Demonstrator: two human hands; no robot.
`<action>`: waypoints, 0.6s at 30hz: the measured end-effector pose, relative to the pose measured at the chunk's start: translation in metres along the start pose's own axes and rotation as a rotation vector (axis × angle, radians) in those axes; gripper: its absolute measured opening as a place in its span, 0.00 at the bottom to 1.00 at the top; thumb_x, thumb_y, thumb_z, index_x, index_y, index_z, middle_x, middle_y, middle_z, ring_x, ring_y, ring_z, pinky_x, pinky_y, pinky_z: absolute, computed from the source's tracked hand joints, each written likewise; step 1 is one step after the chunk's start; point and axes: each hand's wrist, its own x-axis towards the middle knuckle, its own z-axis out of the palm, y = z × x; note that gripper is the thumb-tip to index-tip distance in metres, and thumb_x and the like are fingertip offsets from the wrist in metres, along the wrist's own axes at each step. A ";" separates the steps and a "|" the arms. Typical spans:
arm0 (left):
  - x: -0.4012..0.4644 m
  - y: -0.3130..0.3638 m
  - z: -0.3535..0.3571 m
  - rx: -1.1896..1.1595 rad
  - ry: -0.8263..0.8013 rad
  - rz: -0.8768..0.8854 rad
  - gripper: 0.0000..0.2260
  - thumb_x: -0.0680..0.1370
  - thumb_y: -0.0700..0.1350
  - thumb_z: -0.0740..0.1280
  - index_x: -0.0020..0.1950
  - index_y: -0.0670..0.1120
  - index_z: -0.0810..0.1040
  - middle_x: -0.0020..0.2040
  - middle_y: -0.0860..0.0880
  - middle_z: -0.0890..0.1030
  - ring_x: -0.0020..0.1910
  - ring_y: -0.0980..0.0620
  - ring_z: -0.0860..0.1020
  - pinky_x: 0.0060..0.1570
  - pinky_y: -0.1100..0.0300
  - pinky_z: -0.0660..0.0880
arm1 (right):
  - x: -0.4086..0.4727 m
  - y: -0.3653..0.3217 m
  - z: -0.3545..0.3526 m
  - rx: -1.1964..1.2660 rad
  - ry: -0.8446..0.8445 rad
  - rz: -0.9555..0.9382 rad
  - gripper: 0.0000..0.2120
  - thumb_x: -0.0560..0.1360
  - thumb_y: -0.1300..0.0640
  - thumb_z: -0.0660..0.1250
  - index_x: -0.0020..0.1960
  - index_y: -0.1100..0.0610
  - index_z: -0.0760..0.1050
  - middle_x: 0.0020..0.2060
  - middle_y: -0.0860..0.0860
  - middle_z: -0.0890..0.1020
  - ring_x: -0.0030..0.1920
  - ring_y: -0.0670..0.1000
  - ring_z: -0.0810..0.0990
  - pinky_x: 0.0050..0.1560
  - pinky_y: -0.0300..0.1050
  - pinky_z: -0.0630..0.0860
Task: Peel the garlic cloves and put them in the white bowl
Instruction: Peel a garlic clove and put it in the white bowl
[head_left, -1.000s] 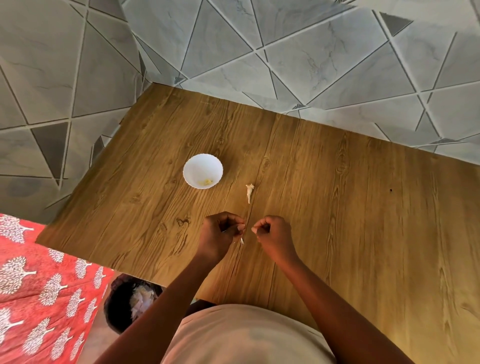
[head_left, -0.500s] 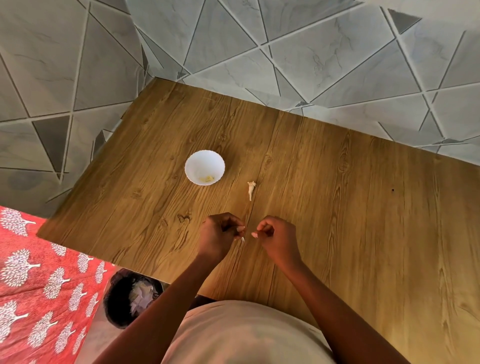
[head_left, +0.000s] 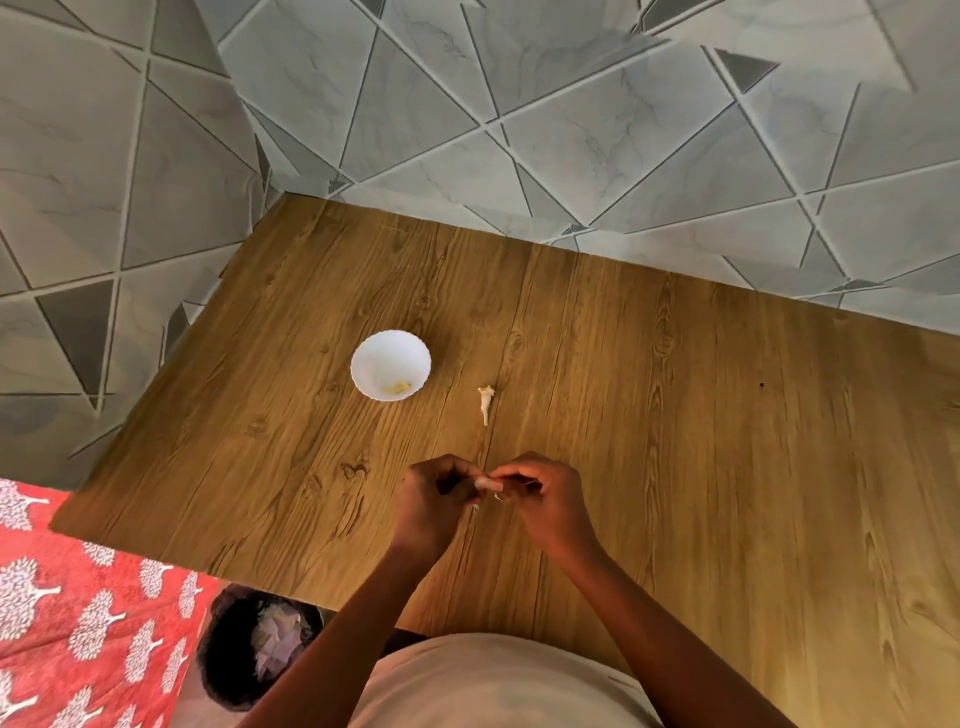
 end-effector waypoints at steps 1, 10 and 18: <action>0.000 -0.001 -0.001 0.006 -0.006 0.004 0.01 0.76 0.38 0.74 0.45 0.44 0.85 0.38 0.48 0.85 0.37 0.47 0.83 0.41 0.52 0.82 | 0.000 0.000 0.000 0.004 -0.005 0.008 0.06 0.73 0.60 0.77 0.50 0.53 0.86 0.42 0.44 0.85 0.46 0.46 0.84 0.46 0.51 0.83; -0.002 0.006 -0.002 -0.024 0.014 -0.072 0.08 0.80 0.32 0.68 0.44 0.38 0.85 0.38 0.46 0.86 0.34 0.52 0.81 0.35 0.61 0.77 | 0.003 -0.004 -0.004 -0.207 -0.060 -0.245 0.05 0.75 0.66 0.73 0.50 0.60 0.84 0.44 0.49 0.82 0.44 0.44 0.81 0.43 0.39 0.79; 0.000 0.008 -0.002 0.056 0.056 -0.078 0.09 0.79 0.34 0.70 0.42 0.44 0.85 0.35 0.50 0.85 0.32 0.51 0.81 0.33 0.61 0.77 | 0.001 -0.010 -0.003 -0.187 -0.008 -0.256 0.05 0.74 0.65 0.74 0.50 0.60 0.84 0.44 0.50 0.84 0.44 0.44 0.83 0.44 0.38 0.80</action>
